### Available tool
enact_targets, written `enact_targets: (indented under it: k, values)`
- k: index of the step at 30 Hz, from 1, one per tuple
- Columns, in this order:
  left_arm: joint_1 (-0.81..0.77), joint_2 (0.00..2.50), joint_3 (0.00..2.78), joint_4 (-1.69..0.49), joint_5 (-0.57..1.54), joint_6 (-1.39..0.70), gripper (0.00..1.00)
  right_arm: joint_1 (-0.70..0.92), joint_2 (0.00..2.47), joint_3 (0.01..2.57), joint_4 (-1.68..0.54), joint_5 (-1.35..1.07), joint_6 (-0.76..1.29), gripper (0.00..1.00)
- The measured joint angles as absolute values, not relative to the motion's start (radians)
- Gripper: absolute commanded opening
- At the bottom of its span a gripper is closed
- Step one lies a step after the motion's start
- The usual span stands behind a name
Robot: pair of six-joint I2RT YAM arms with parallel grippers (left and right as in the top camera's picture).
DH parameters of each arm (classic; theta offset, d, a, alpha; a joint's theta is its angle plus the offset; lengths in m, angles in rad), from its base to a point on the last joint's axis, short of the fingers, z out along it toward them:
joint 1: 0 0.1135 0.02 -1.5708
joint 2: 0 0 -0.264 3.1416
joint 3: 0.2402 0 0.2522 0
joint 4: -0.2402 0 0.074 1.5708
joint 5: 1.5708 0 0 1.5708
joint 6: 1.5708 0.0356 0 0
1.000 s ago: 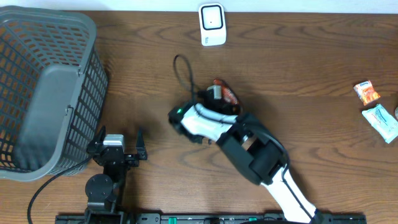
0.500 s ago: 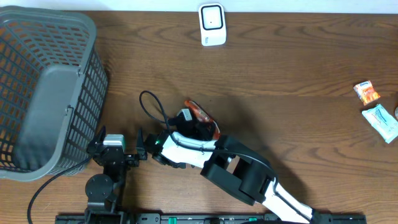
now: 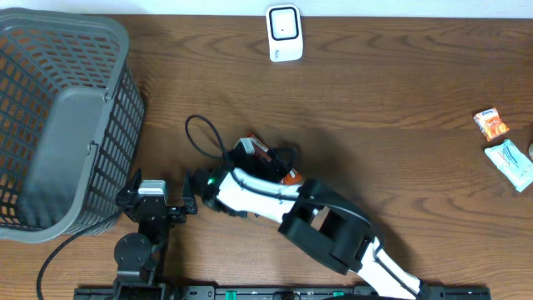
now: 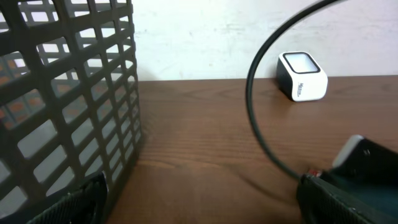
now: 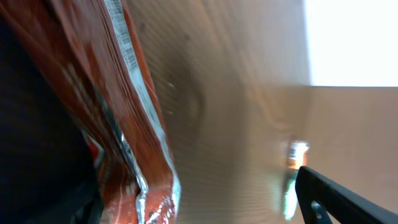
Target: Scan the item barcode
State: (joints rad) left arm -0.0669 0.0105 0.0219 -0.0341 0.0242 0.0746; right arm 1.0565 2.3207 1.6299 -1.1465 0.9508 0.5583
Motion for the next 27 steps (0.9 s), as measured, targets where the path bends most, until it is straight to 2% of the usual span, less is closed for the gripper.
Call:
enact_targets:
  k: [3, 5, 7, 13, 16, 19, 24, 27]
  values:
    - [-0.065, 0.010, 0.022, -0.034, 0.022, 0.073, 0.98, 1.031, 2.300, 1.656, -1.136, 0.836, 0.506, 0.82]
    - [-0.065, 0.010, 0.022, -0.034, 0.024, 0.073, 0.98, 1.021, 2.285, 1.668, -1.112, 0.750, 0.466, 0.67]
    - [-0.065, 0.010, 0.022, -0.034, 0.023, 0.072, 0.98, 1.019, 2.282, 1.673, -1.090, 0.696, 0.428, 0.58]
    - [-0.065, 0.010, 0.022, -0.034, 0.024, 0.071, 0.98, 1.012, 2.273, 1.657, -1.035, 0.651, 0.353, 0.57]
    - [-0.065, 0.010, 0.022, -0.034, 0.024, 0.071, 0.98, 1.009, 2.265, 1.639, -1.003, 0.659, 0.339, 0.52]
    - [-0.065, 0.010, 0.022, -0.034, 0.024, 0.071, 0.98, 1.000, 2.261, 1.623, -0.979, 0.663, 0.324, 0.37]
    - [-0.065, 0.010, 0.022, -0.034, 0.024, 0.071, 0.98, 0.969, 2.260, 1.575, -0.976, 0.671, 0.310, 0.03]
    - [-0.065, 0.010, 0.022, -0.034, 0.024, 0.071, 0.98, 0.952, 2.259, 1.560, -0.990, 0.673, 0.306, 0.01]
